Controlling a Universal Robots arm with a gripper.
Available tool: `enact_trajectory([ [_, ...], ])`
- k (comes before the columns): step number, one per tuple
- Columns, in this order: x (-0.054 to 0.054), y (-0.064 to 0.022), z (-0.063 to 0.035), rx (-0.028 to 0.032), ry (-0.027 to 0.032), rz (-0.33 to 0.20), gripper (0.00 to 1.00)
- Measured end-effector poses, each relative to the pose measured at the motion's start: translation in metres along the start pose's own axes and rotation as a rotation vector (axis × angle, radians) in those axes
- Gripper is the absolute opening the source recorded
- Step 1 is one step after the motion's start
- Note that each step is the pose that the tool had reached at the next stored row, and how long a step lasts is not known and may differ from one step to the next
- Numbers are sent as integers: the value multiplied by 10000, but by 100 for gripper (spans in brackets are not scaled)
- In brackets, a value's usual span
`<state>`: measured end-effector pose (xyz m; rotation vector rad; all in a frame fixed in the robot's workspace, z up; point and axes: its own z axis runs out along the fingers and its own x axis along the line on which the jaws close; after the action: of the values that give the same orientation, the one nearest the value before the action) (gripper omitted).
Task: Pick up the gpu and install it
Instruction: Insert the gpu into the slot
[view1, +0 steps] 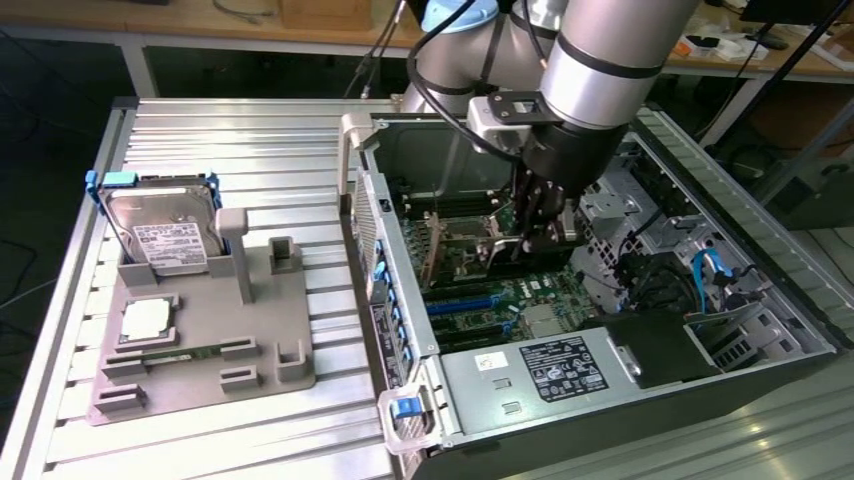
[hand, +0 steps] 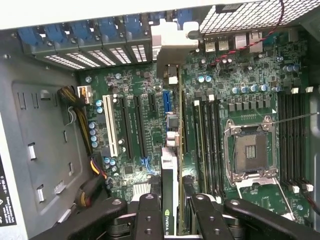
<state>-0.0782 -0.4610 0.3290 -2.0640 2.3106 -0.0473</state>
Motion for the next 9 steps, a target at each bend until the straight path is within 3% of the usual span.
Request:
enact_trajectory([
  [4,15,-8,31,-42,-76,48,27],
  [9,18,-15,54,-220,-116,126,27],
])
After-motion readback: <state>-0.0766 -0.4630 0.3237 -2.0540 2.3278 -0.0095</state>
